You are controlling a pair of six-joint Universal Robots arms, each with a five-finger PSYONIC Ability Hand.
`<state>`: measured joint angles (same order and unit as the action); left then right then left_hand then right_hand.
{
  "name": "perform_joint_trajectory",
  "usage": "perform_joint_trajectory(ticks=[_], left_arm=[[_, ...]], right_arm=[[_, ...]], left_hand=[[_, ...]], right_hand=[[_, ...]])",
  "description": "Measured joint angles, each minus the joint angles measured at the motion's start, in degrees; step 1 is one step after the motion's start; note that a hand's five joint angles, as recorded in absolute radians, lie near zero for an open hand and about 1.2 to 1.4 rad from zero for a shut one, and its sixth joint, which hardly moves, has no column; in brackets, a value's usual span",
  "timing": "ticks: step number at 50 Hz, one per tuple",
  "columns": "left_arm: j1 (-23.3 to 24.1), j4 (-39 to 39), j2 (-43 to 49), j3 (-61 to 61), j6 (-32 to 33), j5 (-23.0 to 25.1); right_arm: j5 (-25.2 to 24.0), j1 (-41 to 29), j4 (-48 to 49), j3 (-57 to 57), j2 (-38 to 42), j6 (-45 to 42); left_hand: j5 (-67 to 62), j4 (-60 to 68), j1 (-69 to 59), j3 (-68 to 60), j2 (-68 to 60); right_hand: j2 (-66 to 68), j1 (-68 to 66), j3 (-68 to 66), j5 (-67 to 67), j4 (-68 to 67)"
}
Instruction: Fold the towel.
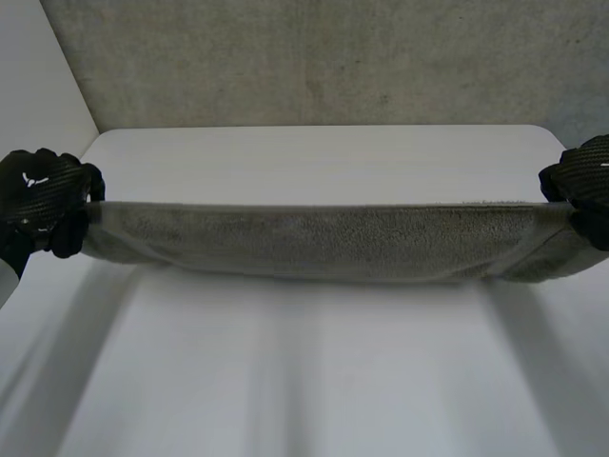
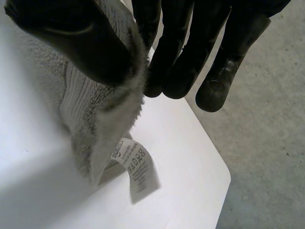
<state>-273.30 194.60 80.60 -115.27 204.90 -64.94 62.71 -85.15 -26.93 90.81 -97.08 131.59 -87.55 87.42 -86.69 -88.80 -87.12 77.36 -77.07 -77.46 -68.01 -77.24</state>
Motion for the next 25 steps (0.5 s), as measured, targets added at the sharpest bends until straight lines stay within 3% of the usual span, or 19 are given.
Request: perform_joint_trajectory(ticks=[5,13,25], left_arm=[[0.73,-0.91,0.00,-0.76,-0.47,0.98],[3.70,1.73,10.19,2.70,-0.23,0.38],[10.23,3.30,33.66,20.70,0.28,-8.11]], right_arm=[[-3.01,0.29,0.23,-0.07,4.14,-1.75],[-3.05,-0.51,0.88,-2.16,14.74,-2.62],[-1.23,-2.73,2.03,-11.22,30.12,-1.35]], left_hand=[[0.00,0.00,-0.18,0.00,0.00],[0.00,0.00,-0.20,0.00,0.00],[0.00,0.00,-0.22,-0.03,0.00]], right_hand=[[0.00,0.06,0.00,-0.09,0.00],[0.01,0.06,0.00,-0.09,0.00],[0.02,0.00,0.00,-0.09,0.00]])
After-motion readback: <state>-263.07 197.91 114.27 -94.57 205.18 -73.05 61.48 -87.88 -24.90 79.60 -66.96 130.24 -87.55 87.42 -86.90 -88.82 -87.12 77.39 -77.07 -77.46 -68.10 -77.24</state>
